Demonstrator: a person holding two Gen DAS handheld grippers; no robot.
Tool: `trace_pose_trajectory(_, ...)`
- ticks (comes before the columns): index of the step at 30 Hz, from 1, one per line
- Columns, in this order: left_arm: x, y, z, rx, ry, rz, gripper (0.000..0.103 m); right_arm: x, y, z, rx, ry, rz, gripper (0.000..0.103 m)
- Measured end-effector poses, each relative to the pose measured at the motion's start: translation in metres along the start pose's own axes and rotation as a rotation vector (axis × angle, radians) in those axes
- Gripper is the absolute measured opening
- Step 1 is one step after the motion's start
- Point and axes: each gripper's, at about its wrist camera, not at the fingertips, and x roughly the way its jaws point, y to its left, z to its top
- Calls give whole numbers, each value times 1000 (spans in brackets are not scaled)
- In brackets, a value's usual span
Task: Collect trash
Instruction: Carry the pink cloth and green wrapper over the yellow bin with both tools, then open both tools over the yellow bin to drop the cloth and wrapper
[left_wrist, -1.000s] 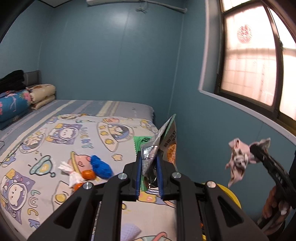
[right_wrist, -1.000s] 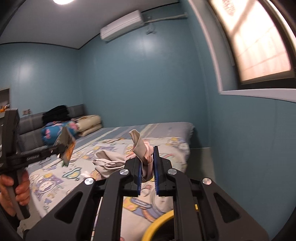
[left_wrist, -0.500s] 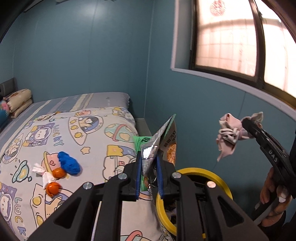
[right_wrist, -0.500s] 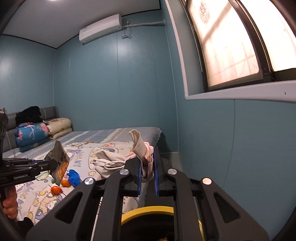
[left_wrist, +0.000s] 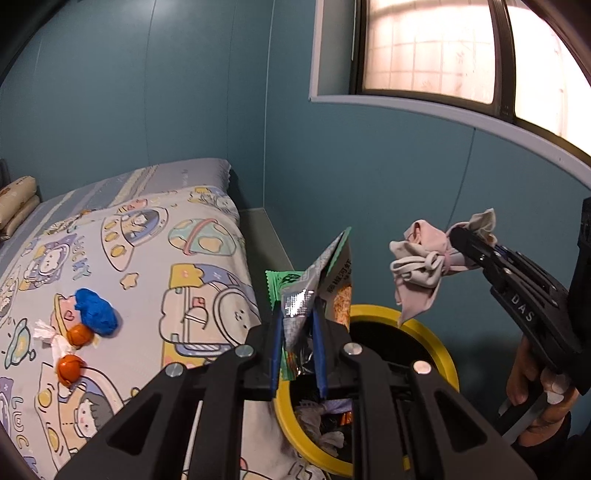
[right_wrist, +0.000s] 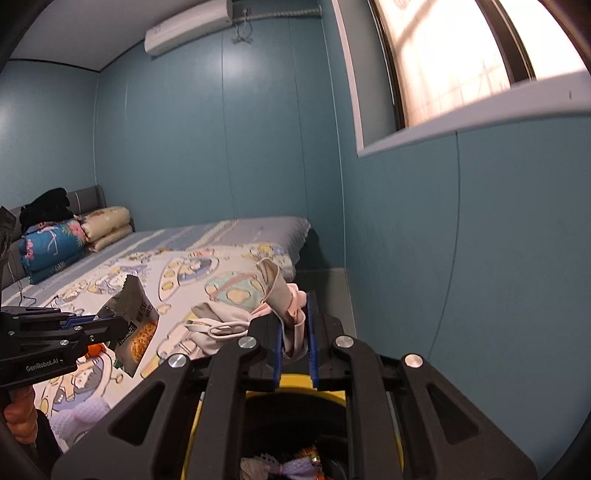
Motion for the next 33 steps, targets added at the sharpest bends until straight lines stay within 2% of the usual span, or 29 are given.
trace_pose_trajectory(13, 49, -22, -31, 32, 130, -45, 14, 26, -13, -22, -7, 153, -46, 11)
trace_pose_trajectory(21, 64, -29, -48, 28, 185, -78, 15, 36, -12, -26, -13, 187, -46, 11)
trace_pose_trajectory(23, 64, -30, -50, 34, 190, -80, 17, 38, -12, -26, -14, 190, -52, 15)
trace_pose_trajectory(24, 63, -31, -51, 36, 188, -80, 20, 39, -13, -25, -13, 192, -53, 19)
trace_pose_trajectory(26, 62, -31, -53, 41, 189, -82, 30, 38, -14, -25, 2, 193, -51, 36)
trace_pose_trajectory(27, 60, -31, -54, 41, 185, -78, 37, 38, -15, -25, 6, 191, -50, 37)
trace_pose_trajectory(29, 59, -29, -54, 37, 184, -76, 42, 37, -17, -25, 9, 188, -63, 38)
trace_pose_trajectory(33, 54, -19, -53, 10, 171, -60, 60, 35, -21, -23, 27, 180, -64, 38)
